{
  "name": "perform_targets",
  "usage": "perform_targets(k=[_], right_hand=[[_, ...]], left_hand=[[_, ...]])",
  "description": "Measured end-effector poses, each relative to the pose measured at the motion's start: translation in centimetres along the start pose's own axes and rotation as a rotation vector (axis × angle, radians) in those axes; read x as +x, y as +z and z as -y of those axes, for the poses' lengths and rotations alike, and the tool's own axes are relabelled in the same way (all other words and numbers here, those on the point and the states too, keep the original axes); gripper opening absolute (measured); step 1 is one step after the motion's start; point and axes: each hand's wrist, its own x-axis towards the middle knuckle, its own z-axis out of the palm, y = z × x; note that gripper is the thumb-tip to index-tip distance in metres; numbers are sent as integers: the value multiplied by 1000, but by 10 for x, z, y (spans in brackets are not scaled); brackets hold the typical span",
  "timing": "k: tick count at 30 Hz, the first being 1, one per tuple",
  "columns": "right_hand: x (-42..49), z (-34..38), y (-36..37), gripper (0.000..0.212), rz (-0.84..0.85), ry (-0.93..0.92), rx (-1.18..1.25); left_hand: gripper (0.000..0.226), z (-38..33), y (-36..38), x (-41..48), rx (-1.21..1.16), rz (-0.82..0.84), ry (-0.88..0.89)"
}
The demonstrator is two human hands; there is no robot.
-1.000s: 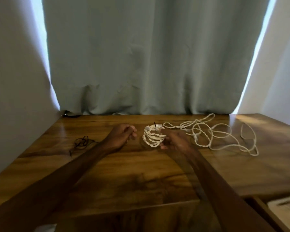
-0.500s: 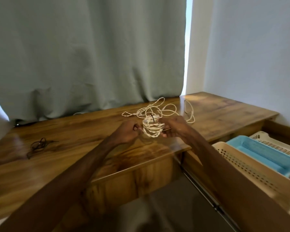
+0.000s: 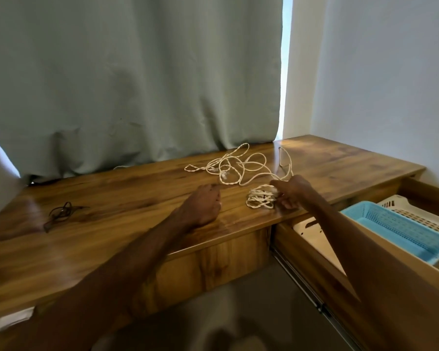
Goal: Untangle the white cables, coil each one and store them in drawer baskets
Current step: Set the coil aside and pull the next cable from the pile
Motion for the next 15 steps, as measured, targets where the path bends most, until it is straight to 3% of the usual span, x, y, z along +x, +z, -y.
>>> perform_targets(k=[4,8,12,15], right_hand=[[12,2,6,59,-10,-60,-97],[23,16,23,64,-211,-236,-420],[35,50,44,35,-275,-417,-414],[56,72,55,13,-271,-455,-481]], left_hand=[[16,13,-1,0,-43,-17,41],[18,42,0,2,-8,-35,-22],[17,79,-3,-4,-12,-92,-86],[15,108,-1,-13,-74,-188,-140]])
